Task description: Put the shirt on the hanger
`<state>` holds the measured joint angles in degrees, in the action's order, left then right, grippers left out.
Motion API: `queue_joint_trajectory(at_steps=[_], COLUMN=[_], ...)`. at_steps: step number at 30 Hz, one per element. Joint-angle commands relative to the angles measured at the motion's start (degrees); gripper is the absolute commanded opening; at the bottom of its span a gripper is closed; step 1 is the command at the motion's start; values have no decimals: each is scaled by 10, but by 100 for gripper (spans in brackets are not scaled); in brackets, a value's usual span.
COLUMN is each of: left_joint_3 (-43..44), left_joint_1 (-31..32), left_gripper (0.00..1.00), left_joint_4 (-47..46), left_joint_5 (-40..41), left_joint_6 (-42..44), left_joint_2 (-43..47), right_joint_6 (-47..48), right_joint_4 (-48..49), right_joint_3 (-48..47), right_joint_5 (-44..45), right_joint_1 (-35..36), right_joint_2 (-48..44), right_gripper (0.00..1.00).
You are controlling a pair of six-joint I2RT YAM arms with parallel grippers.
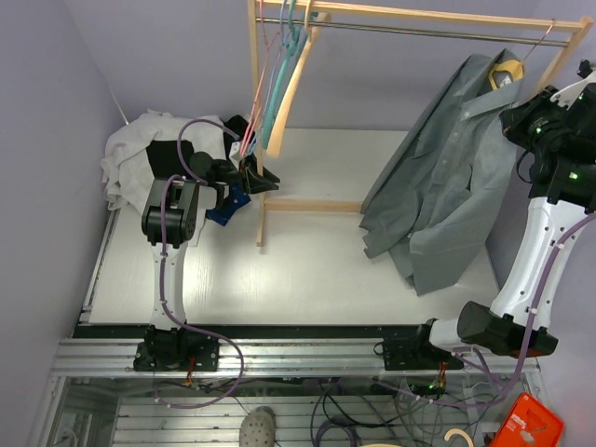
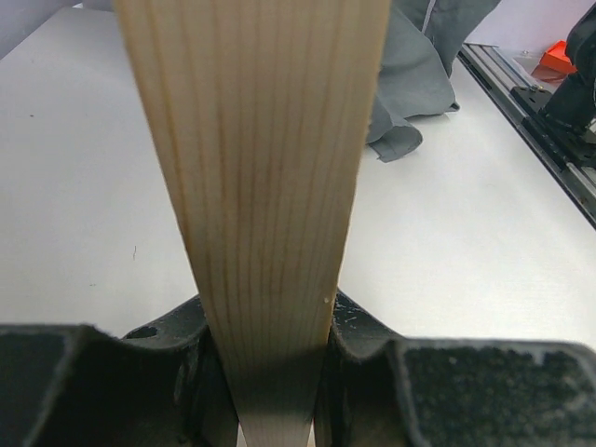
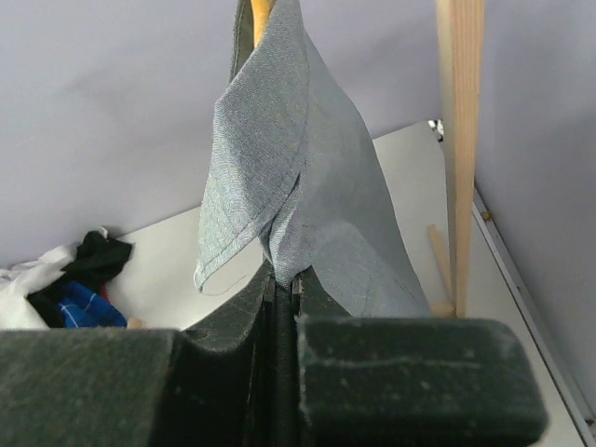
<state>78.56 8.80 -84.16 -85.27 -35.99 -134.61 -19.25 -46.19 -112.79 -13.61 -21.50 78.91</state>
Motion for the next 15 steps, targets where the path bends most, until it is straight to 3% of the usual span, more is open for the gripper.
queue_joint_trajectory(at_steps=[1, 10, 11, 12, 14, 15], left_joint_3=[-13, -11, -10, -8, -6, -6], left_joint_1=[-5, -9, -10, -10, -11, -11], left_gripper=[7, 7, 7, 7, 7, 7], left_joint_4=[-146, -146, -146, -146, -146, -146], left_joint_5=[-15, -12, -11, -11, -9, -9], left_joint_6=[-33, -33, -34, -34, -36, -36], left_joint_2=[6, 4, 4, 4, 3, 3], right_joint_6=[-18, -13, -11, -9, -8, -8], right_joint_4=[58, 69, 67, 66, 74, 79], right_joint_3=[31, 38, 34, 33, 45, 51], right_joint_5=[10, 72, 64, 54, 33, 26], right_joint_1=[-12, -18, -18, -18, -18, -18], right_joint_2=[-27, -48, -43, -40, -43, -47], right_gripper=[0, 0, 7, 28, 89, 98])
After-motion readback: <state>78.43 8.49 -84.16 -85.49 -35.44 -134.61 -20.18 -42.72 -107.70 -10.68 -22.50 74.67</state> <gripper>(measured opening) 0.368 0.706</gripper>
